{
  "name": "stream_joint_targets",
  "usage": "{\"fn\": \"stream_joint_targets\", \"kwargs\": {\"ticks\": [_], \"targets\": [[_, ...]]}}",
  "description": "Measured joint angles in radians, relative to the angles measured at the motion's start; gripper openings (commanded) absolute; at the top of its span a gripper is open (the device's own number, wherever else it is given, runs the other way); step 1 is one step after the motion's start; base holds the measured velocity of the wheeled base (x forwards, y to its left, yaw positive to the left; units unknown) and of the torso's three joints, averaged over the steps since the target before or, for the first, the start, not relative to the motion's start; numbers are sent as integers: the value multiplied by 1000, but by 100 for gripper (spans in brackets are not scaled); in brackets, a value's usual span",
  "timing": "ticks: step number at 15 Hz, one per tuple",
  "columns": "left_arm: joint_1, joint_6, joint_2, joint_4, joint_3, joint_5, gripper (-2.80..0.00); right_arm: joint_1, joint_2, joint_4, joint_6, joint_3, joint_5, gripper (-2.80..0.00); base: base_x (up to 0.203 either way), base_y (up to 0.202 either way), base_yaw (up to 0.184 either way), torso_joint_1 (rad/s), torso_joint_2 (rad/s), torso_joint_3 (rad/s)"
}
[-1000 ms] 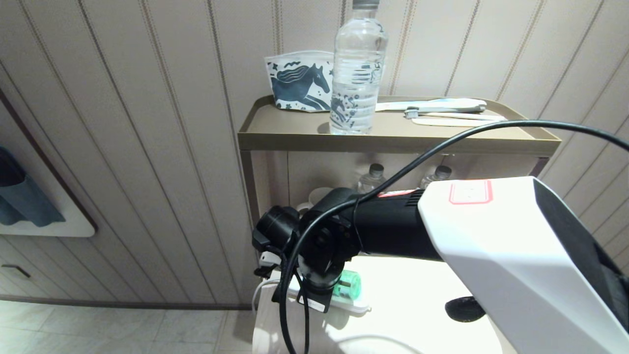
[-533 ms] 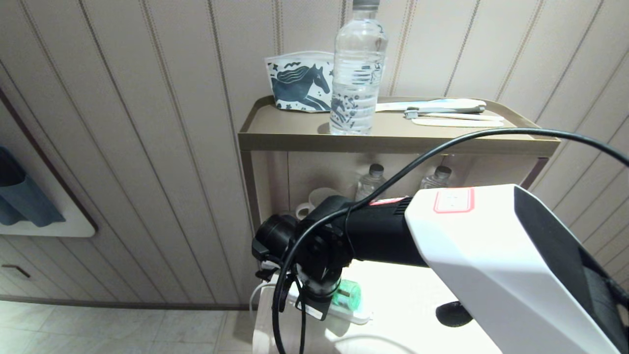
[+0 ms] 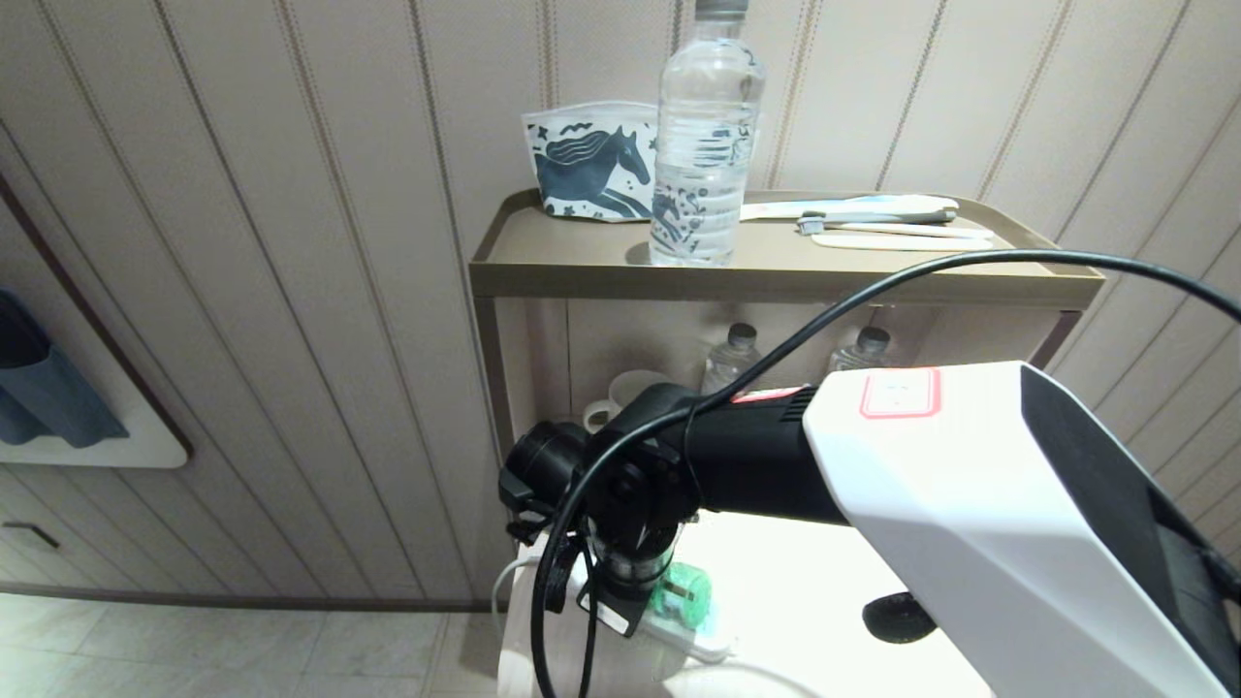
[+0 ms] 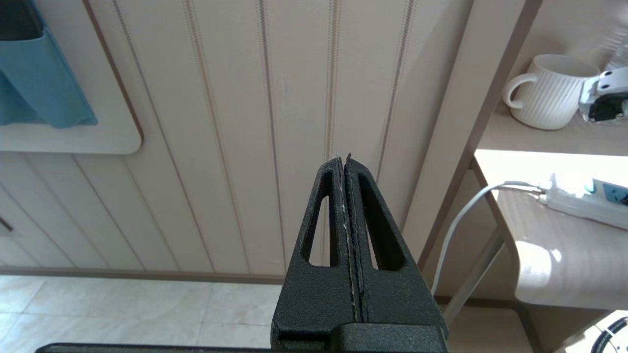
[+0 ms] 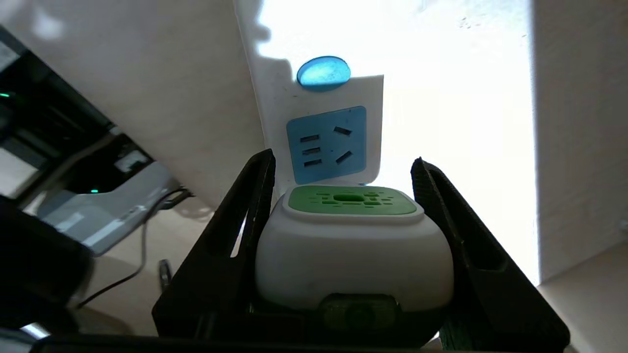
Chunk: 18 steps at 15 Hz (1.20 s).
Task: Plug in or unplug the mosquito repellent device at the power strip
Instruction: Insert the plug into the socket
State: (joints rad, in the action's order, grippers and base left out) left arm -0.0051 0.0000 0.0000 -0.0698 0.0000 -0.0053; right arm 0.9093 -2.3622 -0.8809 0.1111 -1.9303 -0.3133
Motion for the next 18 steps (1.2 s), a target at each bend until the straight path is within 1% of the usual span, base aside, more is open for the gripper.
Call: {"fn": "stream_joint_targets", "kwargs": {"ticks": [3, 6, 13, 18], "targets": [[0, 0, 0, 0, 0, -1, -280, -2, 9, 0, -48, -1, 27, -280, 0, 0, 0, 0, 0, 0], [0, 0, 0, 0, 0, 0, -280, -17, 14, 4, -60, 6, 46, -280, 0, 0, 0, 0, 0, 0], [0, 0, 0, 0, 0, 0, -280, -41, 36, 9, -75, 10, 43, -280, 0, 0, 0, 0, 0, 0], [0, 0, 0, 0, 0, 0, -280, -39, 70, 10, -141, 28, 39, -280, 0, 0, 0, 0, 0, 0]]}}
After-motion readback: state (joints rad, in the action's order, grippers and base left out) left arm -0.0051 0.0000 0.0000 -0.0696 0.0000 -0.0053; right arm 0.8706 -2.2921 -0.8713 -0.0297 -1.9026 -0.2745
